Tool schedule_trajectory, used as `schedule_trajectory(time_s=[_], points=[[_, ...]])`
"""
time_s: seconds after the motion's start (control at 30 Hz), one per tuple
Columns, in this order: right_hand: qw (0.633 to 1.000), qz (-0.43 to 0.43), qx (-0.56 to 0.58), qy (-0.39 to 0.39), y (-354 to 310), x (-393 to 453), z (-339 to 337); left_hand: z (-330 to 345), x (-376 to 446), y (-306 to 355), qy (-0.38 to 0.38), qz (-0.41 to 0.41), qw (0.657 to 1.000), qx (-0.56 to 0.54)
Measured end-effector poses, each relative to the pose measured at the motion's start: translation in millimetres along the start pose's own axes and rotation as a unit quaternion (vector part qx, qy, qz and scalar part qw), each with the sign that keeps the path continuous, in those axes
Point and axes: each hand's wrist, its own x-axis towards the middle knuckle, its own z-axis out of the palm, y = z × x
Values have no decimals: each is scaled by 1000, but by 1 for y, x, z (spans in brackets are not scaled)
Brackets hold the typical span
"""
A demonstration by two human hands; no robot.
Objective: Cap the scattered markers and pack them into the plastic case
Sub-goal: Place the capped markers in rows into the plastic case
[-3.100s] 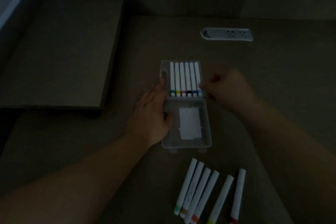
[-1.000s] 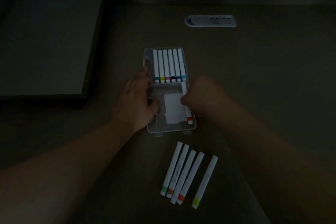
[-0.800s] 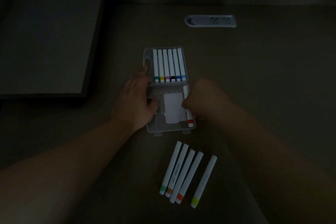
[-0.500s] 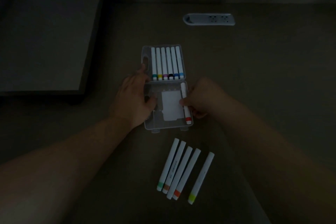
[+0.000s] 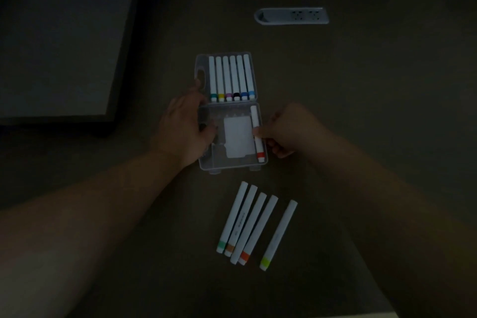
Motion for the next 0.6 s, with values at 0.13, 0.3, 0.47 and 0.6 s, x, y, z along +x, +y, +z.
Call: schedule_trajectory(time_s=[0.13,0.3,0.47,0.6], points=[[999,-1,17,52,24,-28,-6,1,-1,2,12,-4,1000,1],[997,-15,-6,77,56,-68,-2,1,-5,8,20,-15,1000,2],[999,1,-31,40,79,-90,19,0,-6,11,26,-15,999,13],[999,27,-34,-15,86,-100,37,0,-8,14,31,-22,999,-1]])
